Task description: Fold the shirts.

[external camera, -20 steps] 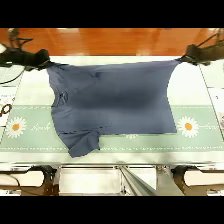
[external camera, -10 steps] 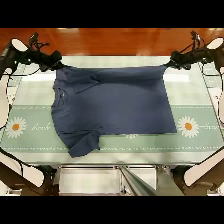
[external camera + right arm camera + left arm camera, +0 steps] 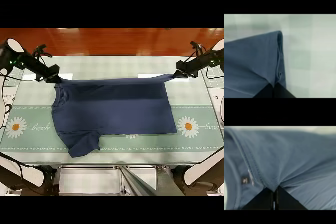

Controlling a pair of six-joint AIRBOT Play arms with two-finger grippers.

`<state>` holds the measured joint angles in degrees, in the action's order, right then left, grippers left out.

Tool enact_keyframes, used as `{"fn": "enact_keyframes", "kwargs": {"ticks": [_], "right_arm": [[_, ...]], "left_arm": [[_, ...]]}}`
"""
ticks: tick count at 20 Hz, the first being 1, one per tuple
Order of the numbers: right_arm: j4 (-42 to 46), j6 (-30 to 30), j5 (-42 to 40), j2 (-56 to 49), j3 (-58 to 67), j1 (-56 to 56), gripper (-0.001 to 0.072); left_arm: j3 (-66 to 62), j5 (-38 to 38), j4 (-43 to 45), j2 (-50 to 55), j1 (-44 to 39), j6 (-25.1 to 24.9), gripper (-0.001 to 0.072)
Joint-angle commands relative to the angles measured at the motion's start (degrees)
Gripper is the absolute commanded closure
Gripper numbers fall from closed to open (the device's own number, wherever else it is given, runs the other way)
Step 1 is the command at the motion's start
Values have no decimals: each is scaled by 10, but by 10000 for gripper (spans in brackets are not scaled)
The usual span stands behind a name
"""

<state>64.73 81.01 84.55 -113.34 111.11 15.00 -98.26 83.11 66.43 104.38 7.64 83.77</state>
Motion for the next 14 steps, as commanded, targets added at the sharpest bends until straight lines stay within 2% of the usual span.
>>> {"fn": "enact_keyframes", "kwargs": {"ticks": [1,9,12,13,14], "right_arm": [[13,1,44,-15,-3,-7,677],[32,3,60,-15,-63,-12,677],[31,5,70,-14,-64,-12,675],[32,16,73,-13,-64,-12,625],[32,28,78,-11,-64,-12,482]], "left_arm": [[45,30,5,-1,5,-6,689],[89,31,5,-1,4,-6,689],[89,61,5,-1,5,-6,688],[89,76,6,-1,6,2,673],[88,92,14,-2,6,21,516]]}}
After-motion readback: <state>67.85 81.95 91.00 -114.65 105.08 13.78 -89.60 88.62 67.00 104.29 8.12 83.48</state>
